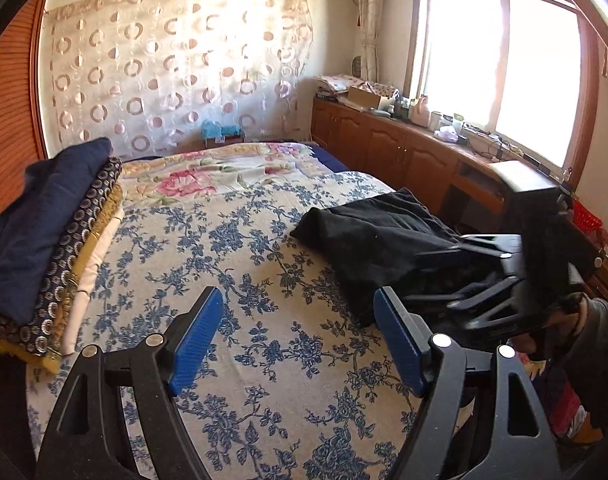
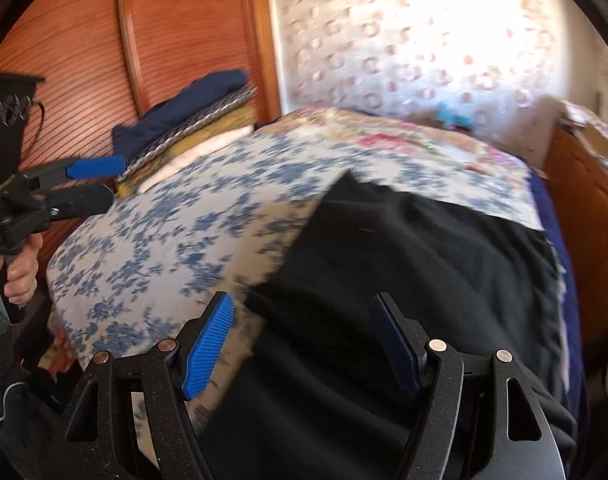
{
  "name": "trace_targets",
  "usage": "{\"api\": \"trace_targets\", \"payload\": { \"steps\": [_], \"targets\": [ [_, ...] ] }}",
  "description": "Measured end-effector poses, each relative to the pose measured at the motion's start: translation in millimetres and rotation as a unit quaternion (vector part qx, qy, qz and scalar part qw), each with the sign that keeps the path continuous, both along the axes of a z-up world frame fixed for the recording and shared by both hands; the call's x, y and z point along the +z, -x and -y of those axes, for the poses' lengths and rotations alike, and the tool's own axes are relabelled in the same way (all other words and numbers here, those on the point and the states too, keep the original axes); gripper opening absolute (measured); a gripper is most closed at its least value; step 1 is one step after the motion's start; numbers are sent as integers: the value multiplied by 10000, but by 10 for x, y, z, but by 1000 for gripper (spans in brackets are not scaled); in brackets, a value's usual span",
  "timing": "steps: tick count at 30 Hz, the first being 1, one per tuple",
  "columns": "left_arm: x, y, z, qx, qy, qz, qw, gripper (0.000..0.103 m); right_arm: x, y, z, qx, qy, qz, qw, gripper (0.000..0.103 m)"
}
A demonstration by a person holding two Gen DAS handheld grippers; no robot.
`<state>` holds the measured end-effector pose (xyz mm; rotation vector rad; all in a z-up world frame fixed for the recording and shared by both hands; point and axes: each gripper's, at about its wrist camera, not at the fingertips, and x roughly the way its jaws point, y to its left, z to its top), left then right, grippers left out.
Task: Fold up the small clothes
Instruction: 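Grasp the opposite edge of the shirt with the right gripper, then lift the held edge with the right gripper, fold it over, and release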
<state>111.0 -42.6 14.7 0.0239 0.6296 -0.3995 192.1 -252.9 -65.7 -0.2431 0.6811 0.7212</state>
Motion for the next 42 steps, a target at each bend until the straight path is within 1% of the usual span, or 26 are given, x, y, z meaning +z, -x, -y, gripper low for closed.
{"api": "trace_targets", "payload": {
  "steps": [3,8,11,13,14,15,18,23,26,28,31,34,36,40,42],
  "targets": [
    [18,37,-40,-24,38,50,10000,78,-86,-162,-177,88,255,-94,9996,67],
    [1,59,-77,-42,102,30,9999,78,-223,-323,-441,104,814,-169,9965,66],
    [-32,40,-91,-29,120,-14,9999,78,-326,-377,-600,109,1177,-99,9929,66],
    [-45,42,-92,-29,127,-36,9999,78,-317,-330,-646,58,1291,24,9916,54],
    [-52,48,-90,-31,125,-44,9999,78,-305,-338,-651,32,1292,56,9916,39],
    [-61,47,-87,-32,120,-56,9999,78,-297,-352,-647,17,1225,55,9924,24],
    [-92,47,-68,-45,102,-86,9999,78,-200,-379,-523,-51,831,-57,9965,16],
    [-141,45,-23,-99,87,-152,9998,78,17,-353,-260,-218,158,-27,9996,15],
    [-167,51,13,-150,71,-178,9997,78,176,-368,-23,-382,-398,-54,9985,15],
    [-190,48,31,-182,76,-207,9996,78,245,-429,99,-461,-619,-96,9970,15],
    [-221,36,59,-208,77,-251,9994,78,256,-484,188,-518,-741,-165,9958,15],
    [-246,42,96,-253,65,-284,9993,78,206,-501,180,-433,-783,-319,9955,15],
    [-259,50,127,-290,28,-303,9991,78,213,-505,208,-439,-821,-324,9951,15],
    [-281,61,152,-336,-5,-329,9989,78,372,-532,429,-439,-1267,-344,9904,15],
    [-287,55,168,-344,-7,-342,9988,78,395,-535,504,-516,-1320,-316,9894,15]
  ]
}}
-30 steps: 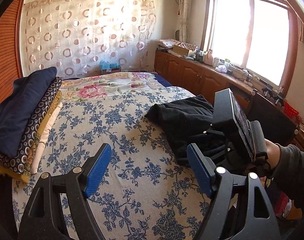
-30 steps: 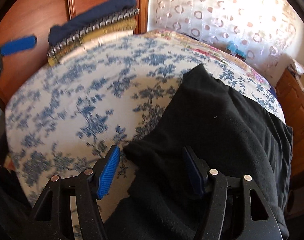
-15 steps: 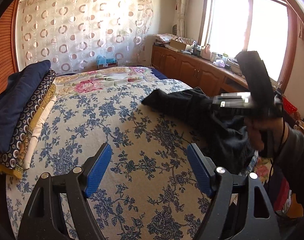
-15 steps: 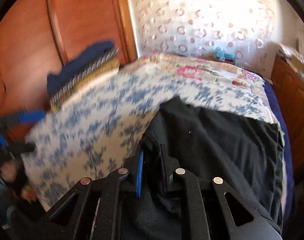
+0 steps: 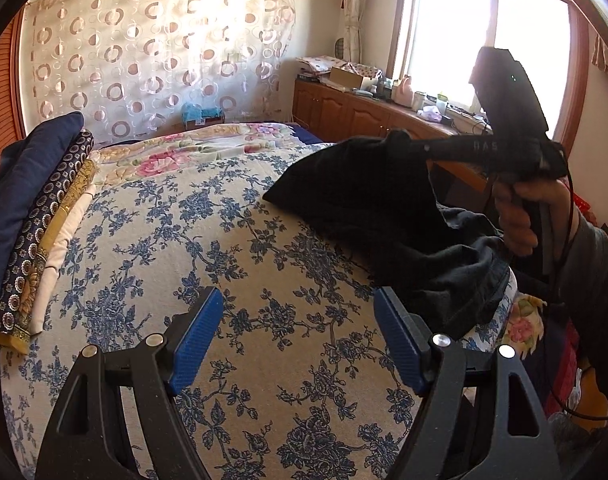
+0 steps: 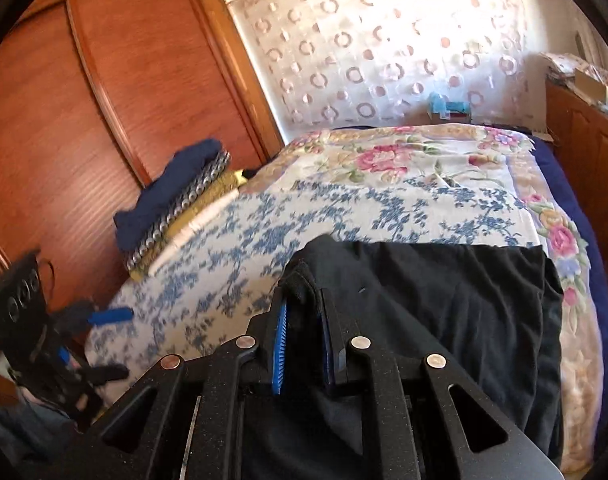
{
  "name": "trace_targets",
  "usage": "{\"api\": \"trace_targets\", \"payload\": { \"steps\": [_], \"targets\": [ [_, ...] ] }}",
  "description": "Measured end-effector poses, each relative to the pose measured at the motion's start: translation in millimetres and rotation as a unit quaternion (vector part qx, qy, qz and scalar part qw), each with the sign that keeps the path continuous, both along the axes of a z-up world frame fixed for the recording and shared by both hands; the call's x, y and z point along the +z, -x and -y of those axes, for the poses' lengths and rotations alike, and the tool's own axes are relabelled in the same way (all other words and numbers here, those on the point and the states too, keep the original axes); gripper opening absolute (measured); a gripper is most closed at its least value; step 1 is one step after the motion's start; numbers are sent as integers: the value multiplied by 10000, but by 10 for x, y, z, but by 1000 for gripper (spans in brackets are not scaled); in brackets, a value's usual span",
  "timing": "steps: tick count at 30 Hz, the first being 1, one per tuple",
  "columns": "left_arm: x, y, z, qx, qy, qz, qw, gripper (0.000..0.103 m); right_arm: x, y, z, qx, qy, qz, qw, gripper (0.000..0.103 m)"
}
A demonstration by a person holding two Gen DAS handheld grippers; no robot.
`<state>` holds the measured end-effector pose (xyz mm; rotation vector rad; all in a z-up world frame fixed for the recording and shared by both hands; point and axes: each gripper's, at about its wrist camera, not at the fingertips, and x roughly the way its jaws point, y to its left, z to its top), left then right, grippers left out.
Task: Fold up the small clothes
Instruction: 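Lift the held edge with the right gripper, fold it over, and release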
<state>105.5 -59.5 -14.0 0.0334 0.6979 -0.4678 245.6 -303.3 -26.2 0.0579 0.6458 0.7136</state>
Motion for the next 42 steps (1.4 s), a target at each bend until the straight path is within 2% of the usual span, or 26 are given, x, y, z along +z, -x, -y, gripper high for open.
{"api": "trace_targets", "payload": {
  "steps": [5,8,13,16,21,25,27,28,32,35,38,42],
  "targets": [
    [-5,-2,33,-23,-8,-14,10000,78,61,-37,22,-241,378,239,9987,13],
    [-10,15,47,-49,-17,-17,10000,78,136,-255,104,-665,777,365,9941,13],
    [-33,7,52,-63,-5,-52,10000,78,119,-751,374,-1495,1258,175,9806,13],
    [-52,1,47,-71,-6,-87,9999,78,91,-942,446,-1792,1388,83,9739,13],
    [-81,-5,57,-95,-8,-137,9999,78,103,-1086,429,-2154,1495,157,9649,12],
    [-102,-1,84,-131,-27,-160,9998,78,59,-1184,354,-2617,1826,265,9474,13],
    [-105,8,99,-156,-32,-156,9998,78,15,-1184,348,-2923,1999,223,9349,28],
    [-104,9,104,-165,-29,-159,9997,78,-14,-1152,374,-2962,1993,213,9339,31],
    [-147,2,155,-214,-45,-218,9995,78,-35,-957,362,-2659,1898,244,9448,34],
    [-179,0,216,-277,-40,-255,9993,78,-54,-687,463,-2331,1741,203,9565,51],
    [-213,7,295,-360,-38,-288,9989,78,-133,-252,487,-1919,1648,193,9673,51],
    [-303,-6,430,-506,-1,-452,9977,78,-382,332,594,-1552,1495,-60,9765,51]
  ]
}}
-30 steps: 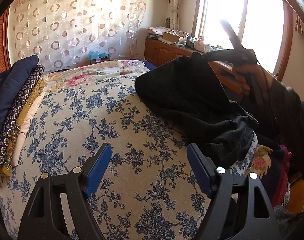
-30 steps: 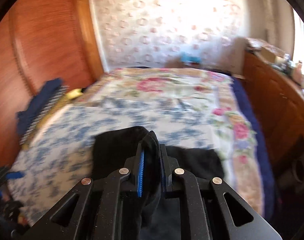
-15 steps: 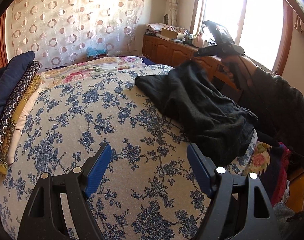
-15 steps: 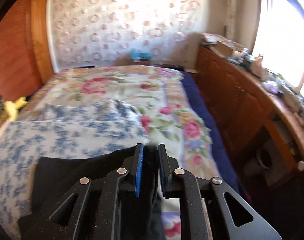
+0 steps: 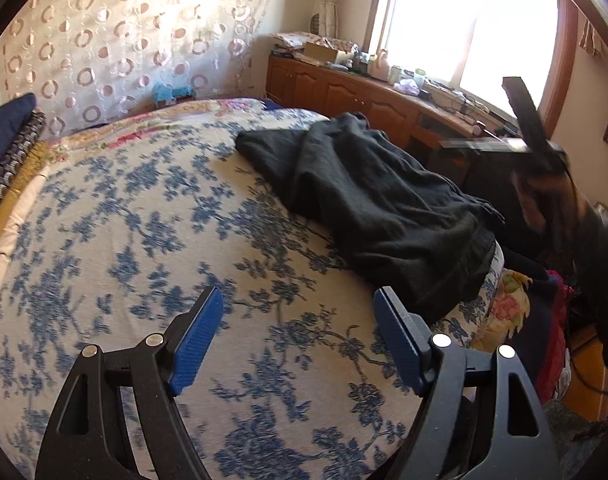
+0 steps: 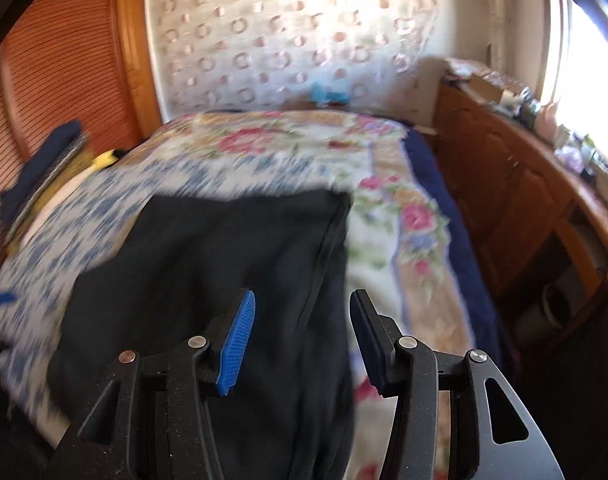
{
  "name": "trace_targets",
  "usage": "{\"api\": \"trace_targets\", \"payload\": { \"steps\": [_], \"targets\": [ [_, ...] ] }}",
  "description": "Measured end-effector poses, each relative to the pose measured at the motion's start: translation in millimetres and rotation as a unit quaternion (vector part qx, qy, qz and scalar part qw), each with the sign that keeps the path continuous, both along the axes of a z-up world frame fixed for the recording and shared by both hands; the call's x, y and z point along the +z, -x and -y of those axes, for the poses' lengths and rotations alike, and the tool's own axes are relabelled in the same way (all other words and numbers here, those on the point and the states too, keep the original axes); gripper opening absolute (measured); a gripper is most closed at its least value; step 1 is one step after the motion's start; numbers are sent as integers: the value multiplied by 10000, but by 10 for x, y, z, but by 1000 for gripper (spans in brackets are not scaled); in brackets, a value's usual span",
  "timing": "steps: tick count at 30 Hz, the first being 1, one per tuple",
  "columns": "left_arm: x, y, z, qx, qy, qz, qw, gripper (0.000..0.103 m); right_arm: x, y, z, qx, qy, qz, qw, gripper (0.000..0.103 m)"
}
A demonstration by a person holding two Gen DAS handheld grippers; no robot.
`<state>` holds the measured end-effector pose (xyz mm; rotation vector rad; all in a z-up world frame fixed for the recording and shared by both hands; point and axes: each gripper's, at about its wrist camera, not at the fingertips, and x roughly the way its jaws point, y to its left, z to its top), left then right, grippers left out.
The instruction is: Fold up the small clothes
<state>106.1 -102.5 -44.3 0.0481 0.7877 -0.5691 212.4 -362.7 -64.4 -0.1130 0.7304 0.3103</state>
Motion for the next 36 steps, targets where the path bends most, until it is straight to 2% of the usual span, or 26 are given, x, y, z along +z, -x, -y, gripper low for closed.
{"api": "trace_targets", "payload": {
  "steps": [7,13,16,18,19,22,24,26,30,32,33,34,36],
  "targets": [
    [-154,52,284,-292,-37,-209,9993,78,-370,582,249,-276,-122,-129,9995,51],
    [-249,153,457,-515,-80,-284,9982,78,-388,818,324,-293,-341,55,9990,51],
    [-312,212,552,-628,-119,-306,9975,78,-494,902,368,-349,-552,38,9979,38],
    [-327,244,590,-640,-142,-243,9976,78,-540,916,373,-314,-542,93,9980,10],
    [-330,258,601,-649,-150,-224,9975,78,-535,943,366,-301,-527,162,9980,10],
    [-322,259,609,-656,-85,-207,9976,71,-440,1089,431,-453,-530,517,9962,7],
    [-308,254,602,-638,-19,-173,9978,63,-415,1152,546,-653,-738,629,9931,7],
    [-312,238,609,-667,45,-197,9976,48,-428,1173,630,-702,-888,624,9916,7],
    [-330,222,687,-727,-19,-183,9972,45,-557,1101,665,-716,-854,436,9928,7],
    [-329,243,725,-817,-40,-205,9964,21,-571,1059,668,-726,-858,408,9928,7],
    [-325,262,736,-824,-74,-180,9964,13,-569,1045,663,-723,-861,399,9929,7],
    [-307,295,747,-870,-99,-150,9960,7,-571,1026,668,-706,-860,383,9931,7],
    [-217,370,734,-950,39,-142,9954,5,-551,995,604,-684,-787,340,9940,7]
  ]
}}
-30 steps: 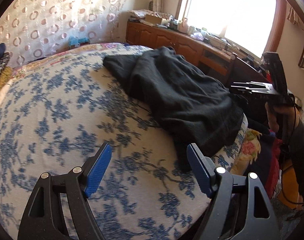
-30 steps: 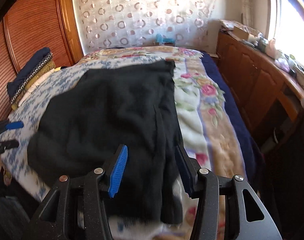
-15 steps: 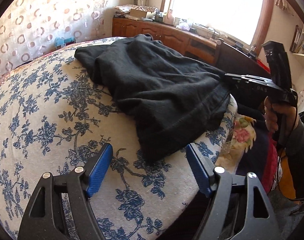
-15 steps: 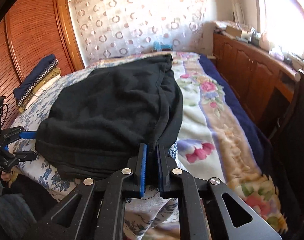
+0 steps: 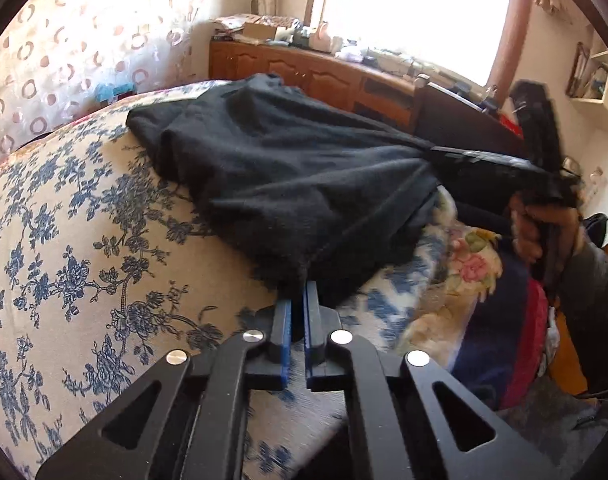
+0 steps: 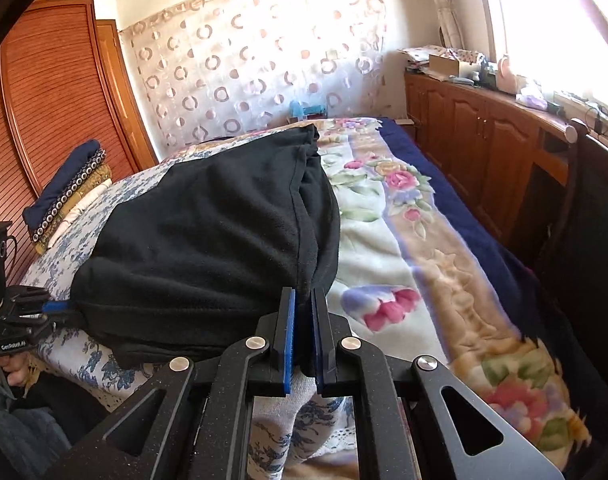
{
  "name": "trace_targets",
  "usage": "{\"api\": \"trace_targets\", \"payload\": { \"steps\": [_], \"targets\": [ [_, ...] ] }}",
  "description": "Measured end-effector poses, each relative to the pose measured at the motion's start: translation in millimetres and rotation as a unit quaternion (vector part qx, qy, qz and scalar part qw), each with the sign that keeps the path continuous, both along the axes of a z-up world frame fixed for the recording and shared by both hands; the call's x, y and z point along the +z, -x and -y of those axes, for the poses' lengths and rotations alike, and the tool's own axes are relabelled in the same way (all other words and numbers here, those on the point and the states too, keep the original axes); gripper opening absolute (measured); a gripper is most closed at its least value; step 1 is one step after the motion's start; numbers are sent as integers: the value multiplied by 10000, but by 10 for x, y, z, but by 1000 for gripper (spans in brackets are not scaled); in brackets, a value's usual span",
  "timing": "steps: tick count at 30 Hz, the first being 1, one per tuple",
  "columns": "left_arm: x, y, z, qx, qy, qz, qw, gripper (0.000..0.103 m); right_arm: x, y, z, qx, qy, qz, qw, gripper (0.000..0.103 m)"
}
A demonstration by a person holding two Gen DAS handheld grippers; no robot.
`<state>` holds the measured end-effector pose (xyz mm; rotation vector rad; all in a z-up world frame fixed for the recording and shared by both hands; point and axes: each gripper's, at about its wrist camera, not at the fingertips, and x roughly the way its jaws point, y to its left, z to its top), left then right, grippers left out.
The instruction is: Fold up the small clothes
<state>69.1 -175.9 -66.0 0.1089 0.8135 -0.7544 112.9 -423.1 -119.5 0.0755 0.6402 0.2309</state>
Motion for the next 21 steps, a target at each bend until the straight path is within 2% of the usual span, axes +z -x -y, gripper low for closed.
{"api": "trace_targets", "payload": {
  "steps": [1,3,4,5,6,10,13,14,15,17,21],
  "targets": [
    [61,41,-11,-51,98,0,9999,5,2,-14,3,-44,66,-5,10000,8],
    [176,127,-19,-101,176,106,9997,5,13,-15,-10,-135,161,-10,9998,27],
    [210,155,-20,-126,201,134,9996,5,15,-19,-6,-208,206,-28,9996,34],
    [237,172,-22,-141,215,143,9996,5,7,-32,-5,-252,203,-62,9995,46],
    [254,190,-17,-149,206,150,9996,5,-13,-61,-6,-256,156,-121,9995,52],
    [219,187,8,-150,144,105,9997,5,-107,-162,11,-204,-180,-435,9987,54],
    [224,187,-5,-132,175,87,9997,5,-67,-158,27,-92,-392,-437,9982,54],
    [239,204,-1,-129,193,88,9997,5,-53,-147,28,-58,-372,-423,9984,44],
    [265,213,-5,-142,224,117,9996,5,-41,-141,21,10,-345,-415,9985,26],
    [297,227,-19,-158,267,186,9993,5,-10,-118,-34,245,-206,-367,9988,9],
    [373,208,-59,-114,365,246,9990,5,85,-46,-38,497,-156,-187,9985,7]
  ]
}}
